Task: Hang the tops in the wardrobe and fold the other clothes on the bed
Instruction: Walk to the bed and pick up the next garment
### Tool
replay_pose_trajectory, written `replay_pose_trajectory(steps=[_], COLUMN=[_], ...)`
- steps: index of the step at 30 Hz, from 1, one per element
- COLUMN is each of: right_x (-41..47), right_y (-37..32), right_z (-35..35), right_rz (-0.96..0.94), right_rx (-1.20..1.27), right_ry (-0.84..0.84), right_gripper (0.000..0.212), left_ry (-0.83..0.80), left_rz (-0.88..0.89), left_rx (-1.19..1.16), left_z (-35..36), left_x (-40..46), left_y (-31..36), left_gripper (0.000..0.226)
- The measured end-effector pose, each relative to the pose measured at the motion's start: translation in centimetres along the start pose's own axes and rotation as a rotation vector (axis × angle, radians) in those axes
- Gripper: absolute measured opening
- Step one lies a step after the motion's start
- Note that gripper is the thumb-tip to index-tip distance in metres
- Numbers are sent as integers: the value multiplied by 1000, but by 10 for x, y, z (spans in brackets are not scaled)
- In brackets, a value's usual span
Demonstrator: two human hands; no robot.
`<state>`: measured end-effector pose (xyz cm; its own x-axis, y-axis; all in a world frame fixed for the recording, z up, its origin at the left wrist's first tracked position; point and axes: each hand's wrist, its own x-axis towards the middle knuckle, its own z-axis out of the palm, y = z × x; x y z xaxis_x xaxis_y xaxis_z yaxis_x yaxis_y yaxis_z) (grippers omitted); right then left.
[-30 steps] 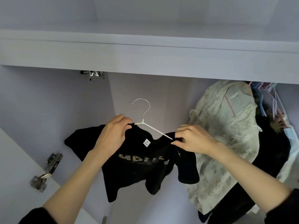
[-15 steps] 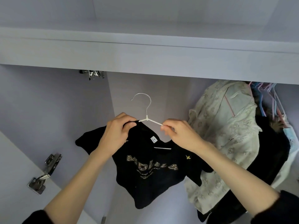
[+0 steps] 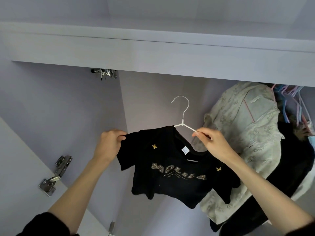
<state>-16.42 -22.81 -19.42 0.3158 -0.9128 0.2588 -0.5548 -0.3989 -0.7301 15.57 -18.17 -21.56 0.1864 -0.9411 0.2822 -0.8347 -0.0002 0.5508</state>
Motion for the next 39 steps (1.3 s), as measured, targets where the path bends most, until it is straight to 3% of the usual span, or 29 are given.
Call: replay_pose_trajectory(steps=[6, 9, 12, 15, 18, 22, 30, 33, 36, 39], right_x=[-8, -14, -19, -19, -16, -19, -30, -30, -36, -38], right_y=[18, 30, 34, 20, 3, -6, -11, -2, 12, 21], right_z=[-7, -21, -28, -16, -4, -6, -14, -23, -31, -42], right_rz=[41, 78, 105, 63, 9, -28, 44, 266, 488, 605], right_rx=[-94, -125, -156, -145, -140, -103, -188, 3, 253, 545], right_ry=[68, 108, 95, 73, 31, 20, -89, -189, -176, -175], right_gripper=[18, 18, 19, 17, 17, 16, 16, 15, 13, 16], left_ry=[20, 96, 33, 8, -119, -49, -86, -154, -211, -87], left_rz=[24, -86, -157, 130, 362, 335, 283, 310, 385, 555], left_rx=[-94, -52, 43, -15, -54, -111, -148, -115, -32, -24], left_z=[0, -1, -2, 3, 14, 22, 35, 41, 48, 42], left_x=[-4, -5, -5, -10, -15, -16, -22, -20, -22, -25], left_y=[0, -9, -11, 16, 48, 64, 74, 76, 87, 108], left_gripper=[15, 12, 19, 30, 32, 17, 14, 17, 29, 33])
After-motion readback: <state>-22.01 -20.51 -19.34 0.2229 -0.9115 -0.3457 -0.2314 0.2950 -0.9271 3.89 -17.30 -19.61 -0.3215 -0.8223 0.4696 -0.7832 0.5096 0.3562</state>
